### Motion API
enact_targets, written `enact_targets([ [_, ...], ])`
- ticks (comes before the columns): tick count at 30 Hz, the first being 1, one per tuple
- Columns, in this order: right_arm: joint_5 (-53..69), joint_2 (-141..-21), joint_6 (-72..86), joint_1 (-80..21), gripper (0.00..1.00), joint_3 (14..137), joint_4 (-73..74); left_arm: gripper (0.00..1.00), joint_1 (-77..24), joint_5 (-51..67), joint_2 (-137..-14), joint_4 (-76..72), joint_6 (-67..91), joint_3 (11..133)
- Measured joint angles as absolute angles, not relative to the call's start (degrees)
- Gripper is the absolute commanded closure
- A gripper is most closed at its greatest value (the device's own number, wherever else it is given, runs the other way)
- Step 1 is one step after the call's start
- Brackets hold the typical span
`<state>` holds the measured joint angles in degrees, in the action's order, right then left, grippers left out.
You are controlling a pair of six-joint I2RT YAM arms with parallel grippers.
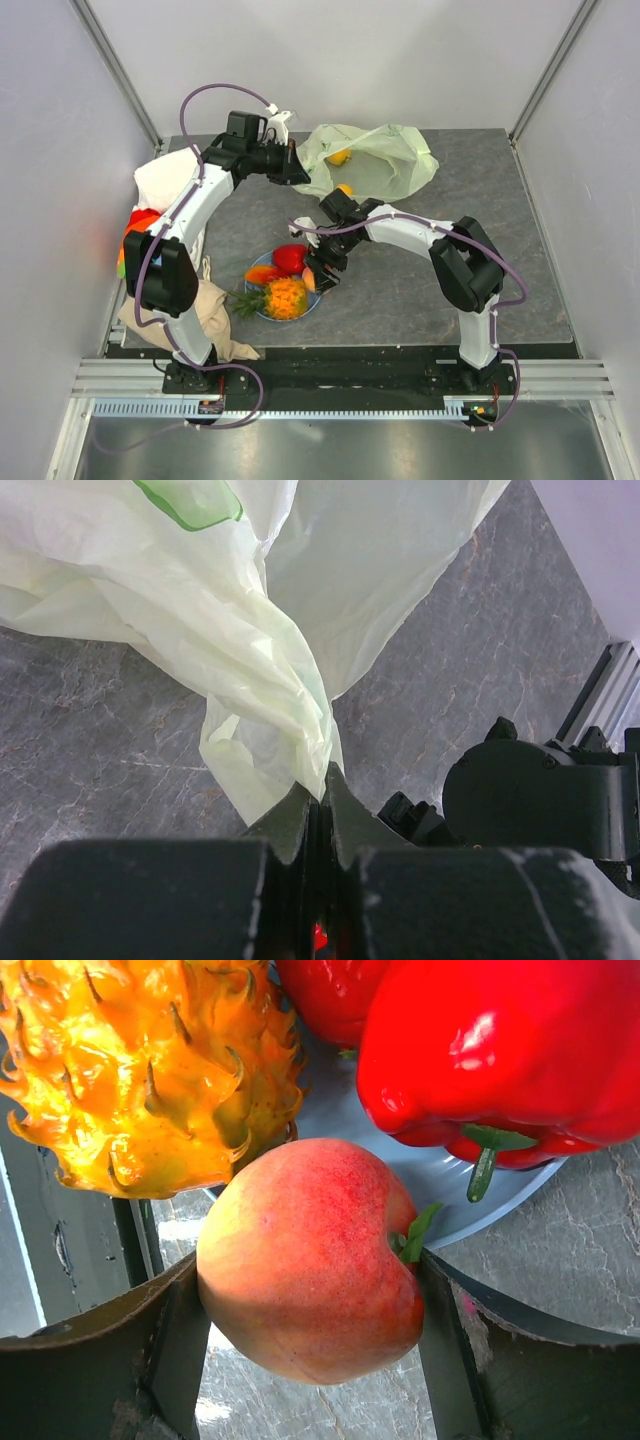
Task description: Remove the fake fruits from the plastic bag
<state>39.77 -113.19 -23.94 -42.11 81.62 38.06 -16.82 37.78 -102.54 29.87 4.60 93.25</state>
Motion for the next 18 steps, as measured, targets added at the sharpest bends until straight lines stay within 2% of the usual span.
enact_targets([
  [18, 35.46, -113.47, -21.56, -44.21, 0.37, 82.94, 37.17, 0.99, -16.82, 37.58, -102.54, 29.91, 3.42, 92.92],
])
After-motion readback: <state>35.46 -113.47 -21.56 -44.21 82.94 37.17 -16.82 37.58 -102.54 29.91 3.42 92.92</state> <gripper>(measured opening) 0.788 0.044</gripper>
